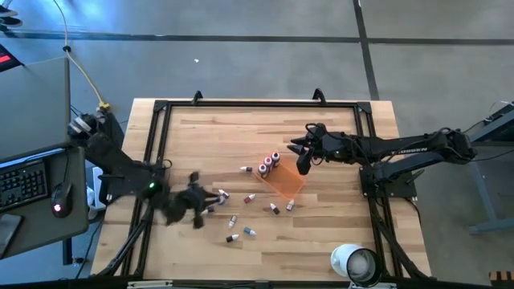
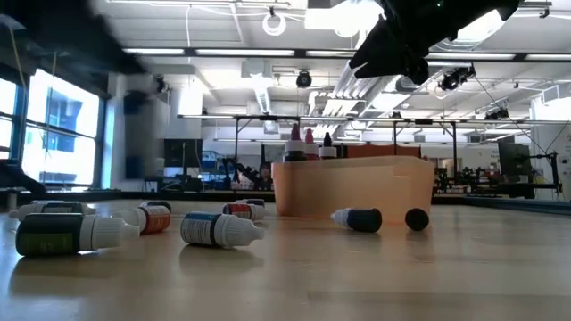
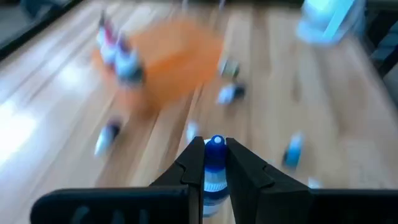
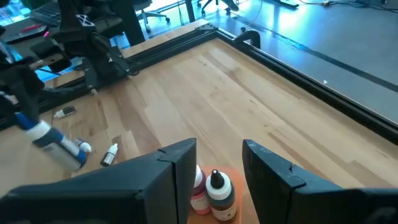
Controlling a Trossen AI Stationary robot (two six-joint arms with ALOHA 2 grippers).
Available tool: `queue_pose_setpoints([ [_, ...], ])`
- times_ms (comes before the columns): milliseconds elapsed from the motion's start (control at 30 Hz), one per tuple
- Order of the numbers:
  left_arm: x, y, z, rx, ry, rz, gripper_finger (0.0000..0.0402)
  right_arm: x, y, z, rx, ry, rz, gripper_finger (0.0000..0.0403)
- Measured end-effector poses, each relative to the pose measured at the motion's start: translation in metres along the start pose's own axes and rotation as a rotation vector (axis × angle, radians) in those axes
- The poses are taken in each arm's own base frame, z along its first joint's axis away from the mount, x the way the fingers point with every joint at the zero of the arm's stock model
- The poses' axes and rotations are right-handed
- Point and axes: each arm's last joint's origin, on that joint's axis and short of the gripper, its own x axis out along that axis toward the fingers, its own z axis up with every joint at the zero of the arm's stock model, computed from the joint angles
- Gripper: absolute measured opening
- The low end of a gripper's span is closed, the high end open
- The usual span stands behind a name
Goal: Pick & Place food coloring
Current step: Put the big blue food coloring bottle into the orange bin
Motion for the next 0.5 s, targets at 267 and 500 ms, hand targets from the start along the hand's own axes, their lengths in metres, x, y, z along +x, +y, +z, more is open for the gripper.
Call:
queue_pose_setpoints([
  [267,0.032,0.043,0.074,-0.007,-0.242,-0.113,0.0037,0.0,0.001,-0.001,-0.001,0.015,0.024,0.0123],
  [500,0.074,0.076,0.087,-0.026,-0.172,-0.119,0.0037,-0.002,0.0,-0.005,-0.018,0.078,0.054,0.0123],
])
